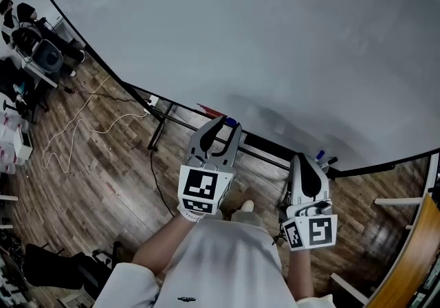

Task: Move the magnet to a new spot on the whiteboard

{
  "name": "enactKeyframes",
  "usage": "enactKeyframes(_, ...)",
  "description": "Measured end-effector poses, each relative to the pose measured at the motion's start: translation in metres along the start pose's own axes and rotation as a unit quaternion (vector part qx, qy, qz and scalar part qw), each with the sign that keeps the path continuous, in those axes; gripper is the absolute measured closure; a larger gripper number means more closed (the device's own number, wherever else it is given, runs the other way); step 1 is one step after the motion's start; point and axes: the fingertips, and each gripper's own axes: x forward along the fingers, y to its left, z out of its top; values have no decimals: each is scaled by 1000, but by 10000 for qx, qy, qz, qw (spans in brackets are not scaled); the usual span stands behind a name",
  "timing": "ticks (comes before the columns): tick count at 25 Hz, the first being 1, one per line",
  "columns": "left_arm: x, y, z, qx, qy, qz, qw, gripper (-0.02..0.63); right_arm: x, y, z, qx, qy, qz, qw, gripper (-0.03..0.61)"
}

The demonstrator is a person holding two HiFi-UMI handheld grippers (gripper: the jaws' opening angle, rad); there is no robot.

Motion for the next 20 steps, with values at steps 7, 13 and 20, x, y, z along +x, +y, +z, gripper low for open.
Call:
enactKeyframes(7,-28,5,-4,-117,103,58,9999,492,5,7,6,-59,-61,104,9999,569)
enactKeyframes(13,-40,10,-4,-211,105,134,9996,492,7,12,7,-68,-70,180,9998,569)
enactKeyframes(20,-43,26,11,-218,-34,113,9997,491,19,26,8,-86,-82,380,9992,569)
